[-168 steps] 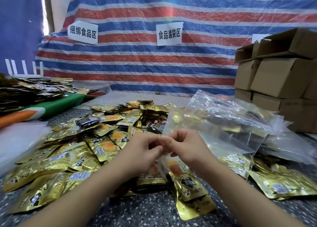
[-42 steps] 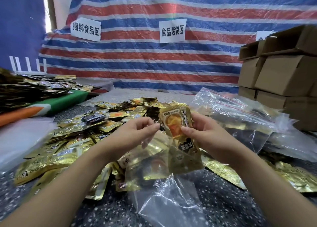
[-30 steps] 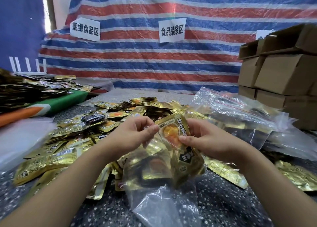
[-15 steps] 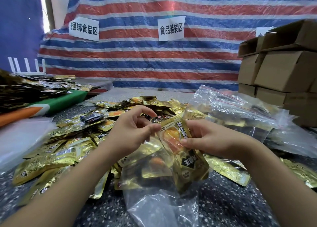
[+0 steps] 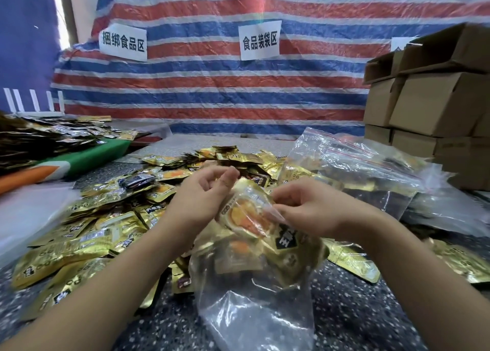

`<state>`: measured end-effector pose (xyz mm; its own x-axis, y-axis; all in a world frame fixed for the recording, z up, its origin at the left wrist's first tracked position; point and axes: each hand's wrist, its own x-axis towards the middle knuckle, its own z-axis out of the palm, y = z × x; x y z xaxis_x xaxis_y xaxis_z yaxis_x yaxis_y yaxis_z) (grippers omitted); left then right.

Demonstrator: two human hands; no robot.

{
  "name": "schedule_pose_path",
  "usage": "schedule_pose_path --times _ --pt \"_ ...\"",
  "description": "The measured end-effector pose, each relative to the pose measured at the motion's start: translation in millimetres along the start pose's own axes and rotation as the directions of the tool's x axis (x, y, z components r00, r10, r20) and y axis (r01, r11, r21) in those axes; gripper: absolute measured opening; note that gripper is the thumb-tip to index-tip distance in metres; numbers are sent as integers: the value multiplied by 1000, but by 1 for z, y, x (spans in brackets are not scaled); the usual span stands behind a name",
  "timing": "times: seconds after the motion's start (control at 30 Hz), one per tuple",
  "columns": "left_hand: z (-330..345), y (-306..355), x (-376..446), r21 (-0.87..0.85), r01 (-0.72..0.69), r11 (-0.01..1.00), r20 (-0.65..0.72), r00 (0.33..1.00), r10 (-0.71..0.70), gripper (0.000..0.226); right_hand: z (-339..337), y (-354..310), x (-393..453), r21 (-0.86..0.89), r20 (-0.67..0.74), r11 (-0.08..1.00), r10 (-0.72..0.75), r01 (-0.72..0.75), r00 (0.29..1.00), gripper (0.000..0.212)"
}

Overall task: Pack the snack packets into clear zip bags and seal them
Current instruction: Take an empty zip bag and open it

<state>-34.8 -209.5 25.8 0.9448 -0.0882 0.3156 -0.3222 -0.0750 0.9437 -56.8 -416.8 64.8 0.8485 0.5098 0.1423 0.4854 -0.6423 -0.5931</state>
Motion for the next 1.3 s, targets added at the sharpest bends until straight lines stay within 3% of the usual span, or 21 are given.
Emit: schedule_pose_path --times 0.07,0.17,0.33,0.4,0.47,0.57,0.67,0.77,0.87,0.97,1.07,1.2,1.3 --pt "-2 0 0 -37 181 983 185 968 -171 78 -2 2 0 17 -59 1000 7 -6 998 38" --pt "-2 0 -3 -114 302 947 348 905 -246 42 -4 2 -2 -15 -79 998 56 -57 995 36" --pt "0 -6 -3 -6 204 979 279 940 -194 37 2 -6 -2 -120 38 992 53 -48 998 56" --pt "1 -8 -4 31 169 985 237 956 -172 36 4 -6 -2 -81 10 995 65 -64 998 67" --pt "3 -9 -3 -34 173 984 189 968 -163 33 5 -5 -3 -92 -28 995 33 -35 999 58" --pt "2 -5 0 -191 133 973 131 985 -109 32 0 0 -1 -164 -128 981 -128 106 984 23" --pt "1 3 1 -295 60 954 97 995 -33 32 -3 2 -1 -119 -274 967 -250 225 929 14" --pt "-2 8 -1 -317 102 943 183 982 -45 44 -6 -1 -3 20 -375 951 -280 309 884 10" --pt "-6 12 -7 -215 240 947 418 899 -133 69 -13 -1 -4 126 -491 928 -249 351 835 10" --pt "-6 12 -10 -80 286 955 587 788 -187 52 -18 1 -5 121 -558 932 -220 341 800 10" --pt "-5 7 -8 -60 300 952 577 788 -213 39 -17 3 -4 70 -551 945 -231 320 802 12" --pt "-8 3 -3 -165 375 912 517 821 -244 34 -14 7 -1 -17 -486 953 -274 304 830 13" --pt "-11 5 -3 -127 360 924 551 801 -236 28 -15 11 0 -35 -489 948 -293 317 822 14"
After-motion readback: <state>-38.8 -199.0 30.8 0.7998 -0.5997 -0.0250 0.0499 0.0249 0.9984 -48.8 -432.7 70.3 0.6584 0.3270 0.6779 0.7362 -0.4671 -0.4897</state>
